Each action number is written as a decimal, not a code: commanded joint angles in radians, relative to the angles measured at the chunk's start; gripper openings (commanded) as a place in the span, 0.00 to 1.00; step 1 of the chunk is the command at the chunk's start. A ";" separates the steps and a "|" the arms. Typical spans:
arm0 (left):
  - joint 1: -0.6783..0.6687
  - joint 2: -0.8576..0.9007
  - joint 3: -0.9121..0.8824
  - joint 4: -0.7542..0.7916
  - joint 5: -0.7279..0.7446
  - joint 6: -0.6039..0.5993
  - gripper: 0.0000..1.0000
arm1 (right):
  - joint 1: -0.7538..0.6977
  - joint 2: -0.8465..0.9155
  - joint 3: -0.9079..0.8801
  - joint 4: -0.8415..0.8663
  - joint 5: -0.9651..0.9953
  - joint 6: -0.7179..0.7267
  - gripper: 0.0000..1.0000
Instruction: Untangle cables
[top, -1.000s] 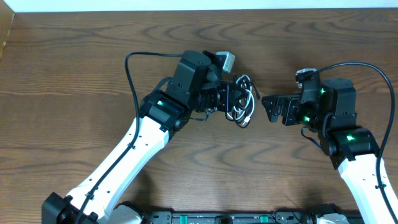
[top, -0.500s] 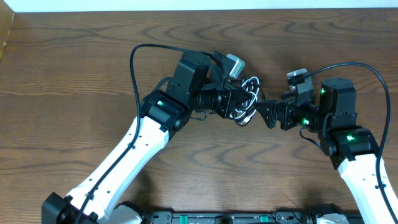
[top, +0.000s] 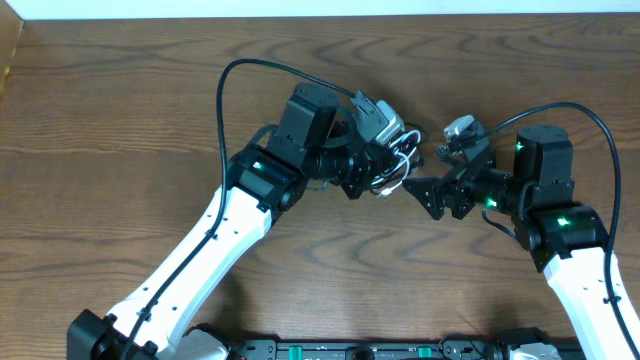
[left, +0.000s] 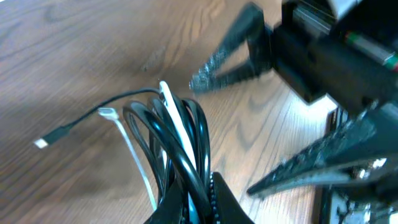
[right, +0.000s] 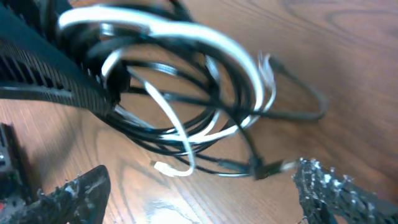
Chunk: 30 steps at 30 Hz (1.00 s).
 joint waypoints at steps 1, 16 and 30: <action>0.005 -0.006 0.017 -0.042 -0.037 0.171 0.07 | -0.001 -0.005 0.006 0.003 -0.022 -0.104 0.93; -0.057 -0.006 0.017 -0.079 0.167 0.286 0.07 | -0.001 -0.005 0.006 0.018 -0.108 -0.287 0.98; -0.083 -0.006 0.017 -0.098 0.176 0.339 0.08 | 0.000 -0.005 0.006 0.017 -0.205 -0.328 0.47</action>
